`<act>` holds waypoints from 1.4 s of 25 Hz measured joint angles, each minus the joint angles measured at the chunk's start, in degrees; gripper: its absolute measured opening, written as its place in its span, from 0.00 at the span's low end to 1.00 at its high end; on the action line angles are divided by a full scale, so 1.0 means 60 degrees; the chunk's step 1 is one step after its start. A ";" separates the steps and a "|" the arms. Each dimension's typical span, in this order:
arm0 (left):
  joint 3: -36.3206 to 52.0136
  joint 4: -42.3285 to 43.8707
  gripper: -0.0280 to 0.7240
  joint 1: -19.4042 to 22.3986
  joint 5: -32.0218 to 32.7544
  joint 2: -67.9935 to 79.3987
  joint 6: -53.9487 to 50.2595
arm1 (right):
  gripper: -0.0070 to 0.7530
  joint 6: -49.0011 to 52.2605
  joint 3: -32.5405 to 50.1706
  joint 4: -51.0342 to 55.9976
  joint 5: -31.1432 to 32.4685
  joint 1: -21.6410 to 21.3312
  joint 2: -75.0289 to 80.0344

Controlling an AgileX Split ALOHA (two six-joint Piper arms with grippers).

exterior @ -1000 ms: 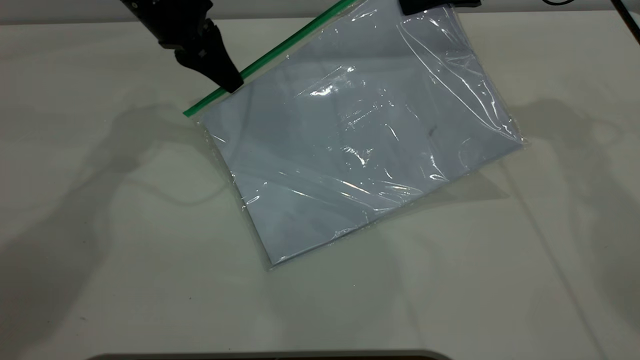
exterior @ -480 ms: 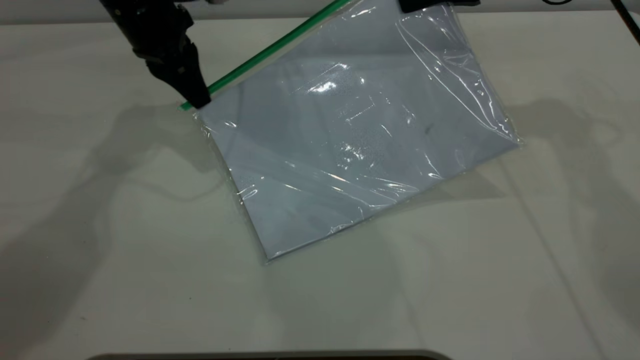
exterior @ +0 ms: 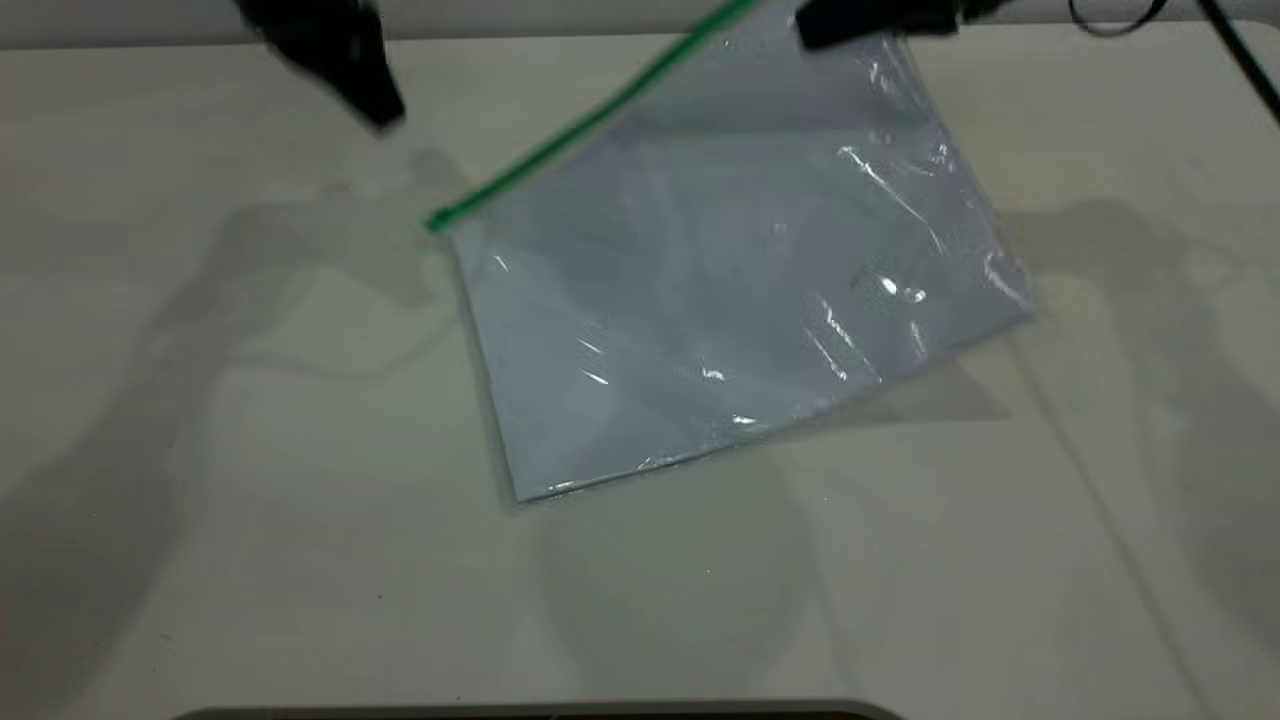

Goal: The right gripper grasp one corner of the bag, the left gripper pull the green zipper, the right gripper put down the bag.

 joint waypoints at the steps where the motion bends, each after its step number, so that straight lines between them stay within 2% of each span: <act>1: -0.0175 -0.0068 0.40 0.0000 0.0029 -0.0245 -0.0123 | 0.06 -0.0058 0.0000 0.0063 -0.0334 0.0048 0.0108; 5: -0.0589 -0.0134 0.67 0.0000 0.0251 -0.1307 -0.0710 | 0.08 -0.0353 0.0000 0.0391 -0.1552 0.0369 0.0419; 7: -0.0606 -0.0175 0.76 -0.0009 0.0542 -0.1899 -0.0913 | 0.12 -0.0377 0.0000 0.0343 -0.2125 0.0511 0.0494; 8: -0.0606 -0.0241 0.79 -0.0009 0.0817 -0.2252 -0.0925 | 0.17 -0.0331 0.0000 0.0164 -0.2465 0.0534 0.0502; 11: -0.0606 -0.0319 0.81 -0.0009 0.1596 -0.3446 -0.1042 | 0.37 0.0287 -0.0020 -0.0833 -0.2964 0.0497 0.0490; 14: -0.0606 -0.0344 0.81 -0.0009 0.2167 -0.4617 -0.1526 | 0.62 0.1420 -0.0020 -0.2203 -0.3083 0.0295 0.0329; 16: -0.0606 -0.0344 0.81 -0.0009 0.2458 -0.5299 -0.1855 | 0.72 0.1996 -0.0020 -0.3008 -0.3054 0.0153 0.0032; 18: -0.0606 -0.0344 0.81 -0.0009 0.2775 -0.5966 -0.2210 | 0.78 0.2514 -0.0020 -0.3565 -0.2750 -0.0019 -0.0500; 22: -0.0606 -0.0353 0.81 -0.0009 0.2966 -0.7056 -0.2964 | 0.76 0.3793 -0.0020 -0.4050 -0.0946 -0.0226 -0.1945; 26: -0.0597 -0.0304 0.80 -0.0009 0.2966 -0.7926 -0.3683 | 0.69 0.4792 -0.0020 -0.4030 0.1092 -0.0038 -0.3316; 30: -0.0187 0.0241 0.79 -0.0009 0.2966 -0.8678 -0.4623 | 0.63 0.5858 -0.0020 -0.4292 0.1513 0.0467 -0.4505; 35: 0.1468 0.1098 0.79 -0.0009 0.2966 -0.9978 -0.5483 | 0.62 0.7794 -0.0011 -0.5627 0.1646 0.1417 -0.6028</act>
